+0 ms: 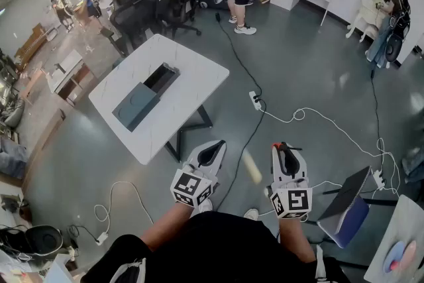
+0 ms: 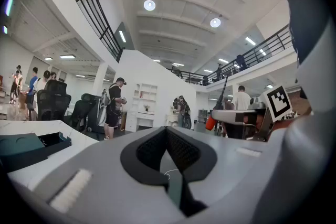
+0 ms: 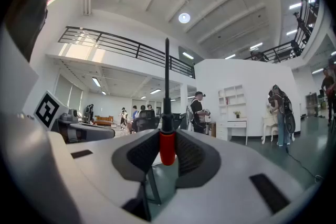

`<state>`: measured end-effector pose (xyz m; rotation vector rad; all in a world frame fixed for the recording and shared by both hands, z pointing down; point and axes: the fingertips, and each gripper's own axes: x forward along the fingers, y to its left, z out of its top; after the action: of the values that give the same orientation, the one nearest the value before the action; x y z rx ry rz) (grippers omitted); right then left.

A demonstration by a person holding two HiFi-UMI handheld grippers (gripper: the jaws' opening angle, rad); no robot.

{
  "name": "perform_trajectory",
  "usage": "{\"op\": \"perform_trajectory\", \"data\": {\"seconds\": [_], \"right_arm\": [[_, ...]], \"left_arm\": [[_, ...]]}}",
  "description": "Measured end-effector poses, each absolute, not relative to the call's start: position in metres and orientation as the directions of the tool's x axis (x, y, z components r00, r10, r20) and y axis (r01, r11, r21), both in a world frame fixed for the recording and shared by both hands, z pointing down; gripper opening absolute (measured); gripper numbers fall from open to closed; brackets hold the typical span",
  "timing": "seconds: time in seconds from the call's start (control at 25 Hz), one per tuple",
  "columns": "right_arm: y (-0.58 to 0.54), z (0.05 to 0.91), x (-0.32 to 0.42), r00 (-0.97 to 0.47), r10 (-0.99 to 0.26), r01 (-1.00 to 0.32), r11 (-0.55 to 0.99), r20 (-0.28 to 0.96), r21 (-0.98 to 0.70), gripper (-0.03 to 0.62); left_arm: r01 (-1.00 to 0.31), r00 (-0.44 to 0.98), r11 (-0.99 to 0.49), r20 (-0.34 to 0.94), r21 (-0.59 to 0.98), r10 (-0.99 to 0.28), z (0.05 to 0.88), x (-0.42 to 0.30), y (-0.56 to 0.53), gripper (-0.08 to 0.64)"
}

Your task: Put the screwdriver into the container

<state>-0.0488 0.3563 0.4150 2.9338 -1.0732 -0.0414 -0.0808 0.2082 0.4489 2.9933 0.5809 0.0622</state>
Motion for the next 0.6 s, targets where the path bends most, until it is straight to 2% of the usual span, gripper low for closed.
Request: {"op": "perform_trajectory", "data": {"seconds": [0.36, 0.6], "right_arm": [[0.346, 0.415, -0.048, 0.762, -0.647, -0.647, -0.762, -0.022, 0.025, 0.095], [0.334, 0.411, -0.043, 0.752, -0.658, -0.659, -0.750, -0.047, -0.056, 0.095]], "left_arm": [[0.355, 0.933, -0.929, 0.025, 0.101, 0.359, 0.452, -0.082, 0.194, 0.009], [0.351, 0.934, -0.930, 0.028, 0.105, 0.356, 0.454, -0.081, 0.179, 0.009]]}}
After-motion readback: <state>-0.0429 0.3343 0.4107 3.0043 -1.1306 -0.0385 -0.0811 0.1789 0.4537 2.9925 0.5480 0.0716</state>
